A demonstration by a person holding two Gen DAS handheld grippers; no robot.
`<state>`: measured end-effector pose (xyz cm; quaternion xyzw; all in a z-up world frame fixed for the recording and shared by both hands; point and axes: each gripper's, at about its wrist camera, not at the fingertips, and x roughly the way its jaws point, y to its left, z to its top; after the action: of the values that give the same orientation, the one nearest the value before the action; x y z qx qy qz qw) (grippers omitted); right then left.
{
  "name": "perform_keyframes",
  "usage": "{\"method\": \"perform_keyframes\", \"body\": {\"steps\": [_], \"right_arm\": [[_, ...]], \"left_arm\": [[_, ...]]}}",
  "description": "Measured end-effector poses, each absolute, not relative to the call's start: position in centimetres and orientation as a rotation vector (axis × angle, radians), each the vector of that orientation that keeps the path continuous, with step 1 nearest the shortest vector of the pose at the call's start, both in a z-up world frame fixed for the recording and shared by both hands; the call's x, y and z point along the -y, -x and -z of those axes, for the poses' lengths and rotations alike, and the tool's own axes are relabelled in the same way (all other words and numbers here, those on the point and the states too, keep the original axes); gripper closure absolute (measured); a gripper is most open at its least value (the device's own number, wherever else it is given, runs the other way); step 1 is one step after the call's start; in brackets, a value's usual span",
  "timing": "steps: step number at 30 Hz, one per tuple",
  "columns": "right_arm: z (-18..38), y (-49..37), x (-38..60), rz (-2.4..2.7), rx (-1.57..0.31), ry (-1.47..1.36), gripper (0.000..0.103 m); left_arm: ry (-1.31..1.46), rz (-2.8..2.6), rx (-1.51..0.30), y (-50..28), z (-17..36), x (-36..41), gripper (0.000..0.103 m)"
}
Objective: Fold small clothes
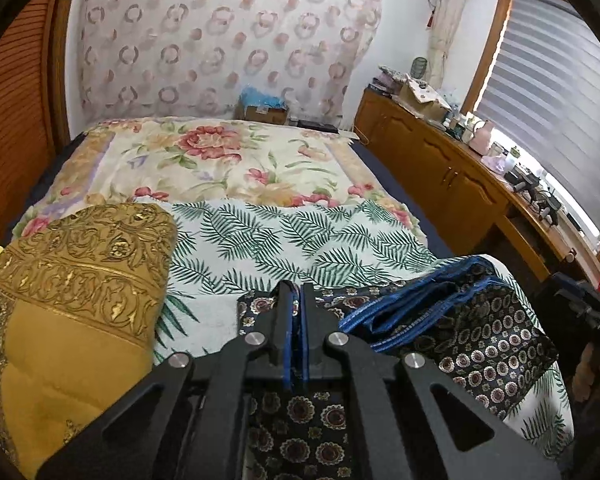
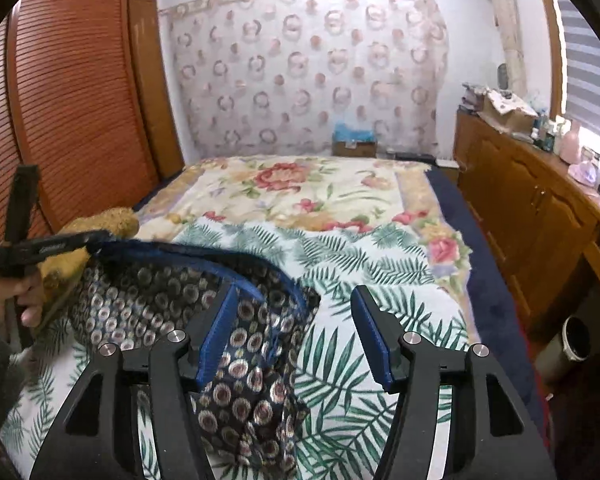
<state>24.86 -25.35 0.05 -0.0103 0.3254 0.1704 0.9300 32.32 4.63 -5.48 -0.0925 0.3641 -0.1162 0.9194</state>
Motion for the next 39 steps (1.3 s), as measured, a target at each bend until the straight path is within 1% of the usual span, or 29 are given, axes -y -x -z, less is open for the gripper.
{"method": "perform_keyframes", "body": {"steps": [1,7,8,9,10,12,14,15,18,32,36,39], "right_arm": [[0.3,-24.8,25.3,-0.357,-0.678,0.028,0.042],[3.9,-26.4,23.6,-0.427,-0.804,0.062,0.042],[4.6,-26.9,23.3,-0.444,-0.831,0.065,0.044],[5.1,-27.4,23.1,-0.45,-0.85,0.068,0.056],[5.7,-27.9,22.9,-0.459,-0.876,0.072,0.062],[6.3,-28.3,22.5,-0.497,-0.904,0.073,0.084],[6.5,-28.7,22.2,-0.513,-0.905,0.087,0.095],[6.4,-28.8,22.2,-0.523,-0.902,0.091,0.098],[5.7,-29.1,22.0,-0.552,-0.863,0.1,0.102],[3.7,-33.1,19.5,-0.367,-0.682,0.287,0.103],[4.2,-34.5,18.4,-0.366,-0.681,0.339,0.103],[5.0,-35.9,18.0,-0.377,-0.718,0.359,0.103]], "left_arm": [[0.185,0.249,-0.749,-32.3,5.3,-4.5,0.099],[0.151,0.262,-0.718,-30.7,3.8,-4.2,0.083],[0.142,0.26,-0.711,-30.5,3.5,-4.3,0.082],[0.131,0.262,-0.704,-30.2,3.2,-4.3,0.081],[0.121,0.266,-0.703,-29.9,3.0,-4.3,0.08],[0.109,0.272,-0.708,-29.8,3.0,-4.5,0.078],[0.097,0.27,-0.724,-29.9,3.4,-4.6,0.078],[0.089,0.267,-0.737,-30.0,3.8,-4.7,0.078],[0.07,0.248,-0.782,-30.5,5.1,-4.6,0.078],[0.084,0.204,-0.872,-31.1,8.8,-5.1,0.077],[0.089,0.205,-0.886,-31.1,9.3,-5.1,0.077],[0.089,0.21,-0.894,-31.1,9.6,-5.0,0.077]]}}
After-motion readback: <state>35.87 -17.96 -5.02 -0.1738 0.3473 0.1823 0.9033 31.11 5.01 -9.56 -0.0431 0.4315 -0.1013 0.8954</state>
